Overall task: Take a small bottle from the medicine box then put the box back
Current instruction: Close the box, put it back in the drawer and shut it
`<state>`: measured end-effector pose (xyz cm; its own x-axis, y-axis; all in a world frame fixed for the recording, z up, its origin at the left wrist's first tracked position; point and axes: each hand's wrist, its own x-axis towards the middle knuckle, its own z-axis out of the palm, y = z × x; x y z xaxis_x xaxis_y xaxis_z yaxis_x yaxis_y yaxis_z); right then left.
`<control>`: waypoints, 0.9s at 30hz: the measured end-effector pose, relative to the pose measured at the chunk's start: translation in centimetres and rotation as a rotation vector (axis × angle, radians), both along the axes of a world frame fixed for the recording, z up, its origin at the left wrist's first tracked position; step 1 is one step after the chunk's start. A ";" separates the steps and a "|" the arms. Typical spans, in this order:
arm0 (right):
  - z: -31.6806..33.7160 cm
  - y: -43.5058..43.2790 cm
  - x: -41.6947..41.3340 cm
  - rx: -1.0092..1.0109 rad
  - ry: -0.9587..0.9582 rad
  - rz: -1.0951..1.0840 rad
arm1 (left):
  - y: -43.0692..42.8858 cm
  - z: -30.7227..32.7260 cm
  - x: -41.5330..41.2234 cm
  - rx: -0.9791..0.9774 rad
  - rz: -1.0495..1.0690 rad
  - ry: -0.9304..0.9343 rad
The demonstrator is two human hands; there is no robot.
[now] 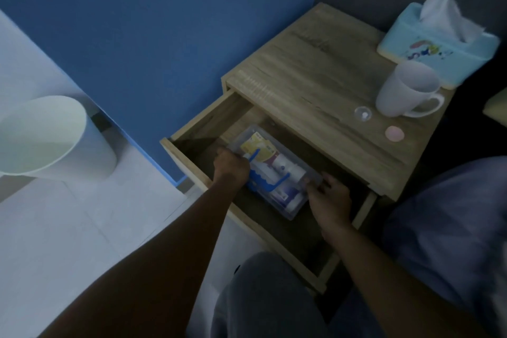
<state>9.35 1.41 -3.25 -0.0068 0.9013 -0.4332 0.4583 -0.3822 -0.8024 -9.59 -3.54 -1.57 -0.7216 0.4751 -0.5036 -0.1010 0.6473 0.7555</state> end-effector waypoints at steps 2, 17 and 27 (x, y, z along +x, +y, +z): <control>-0.2 0.2 0.0 0.021 -0.039 0.038 | 0.0 -0.2 -0.2 -0.006 -0.014 0.020; 3.6 -1.9 3.5 0.395 -0.322 0.710 | -4.7 3.8 0.7 -0.119 -0.696 0.540; 7.0 3.8 8.5 0.603 -0.550 0.810 | -9.5 4.0 3.0 0.188 -0.190 0.512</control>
